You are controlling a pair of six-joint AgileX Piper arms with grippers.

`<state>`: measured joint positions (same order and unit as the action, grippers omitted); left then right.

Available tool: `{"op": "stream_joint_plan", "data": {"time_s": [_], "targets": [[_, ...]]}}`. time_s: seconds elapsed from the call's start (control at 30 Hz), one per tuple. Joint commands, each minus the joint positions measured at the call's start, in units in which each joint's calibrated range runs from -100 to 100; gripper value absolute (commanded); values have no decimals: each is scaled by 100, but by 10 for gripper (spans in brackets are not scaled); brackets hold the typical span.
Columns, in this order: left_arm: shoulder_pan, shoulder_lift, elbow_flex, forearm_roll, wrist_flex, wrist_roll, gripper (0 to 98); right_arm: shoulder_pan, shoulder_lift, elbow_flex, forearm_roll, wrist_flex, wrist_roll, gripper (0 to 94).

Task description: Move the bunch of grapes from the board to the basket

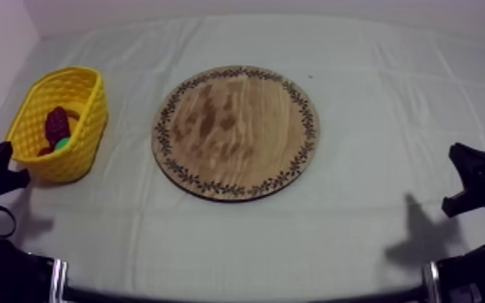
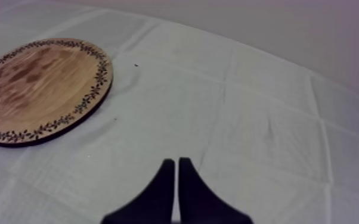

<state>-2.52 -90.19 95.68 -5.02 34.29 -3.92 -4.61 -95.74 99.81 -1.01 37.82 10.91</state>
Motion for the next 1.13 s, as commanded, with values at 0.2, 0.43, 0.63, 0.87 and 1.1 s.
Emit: {"op": "stream_joint_plan", "data": {"time_s": [0.2,0.43,0.63,0.87,1.1], "targets": [[4,-716,231,119,52,-62,0,2,-1,-3,1,0,0,4],[47,-934,387,287,-262,-32,0,2,-1,-3,1,0,0,4],[78,-952,417,300,-458,73,0,2,-1,-3,1,0,2,4],[205,-955,421,309,-456,157,0,2,-1,-3,1,0,1,4],[265,-955,421,302,-392,129,0,2,-1,-3,1,0,0,4]]}}
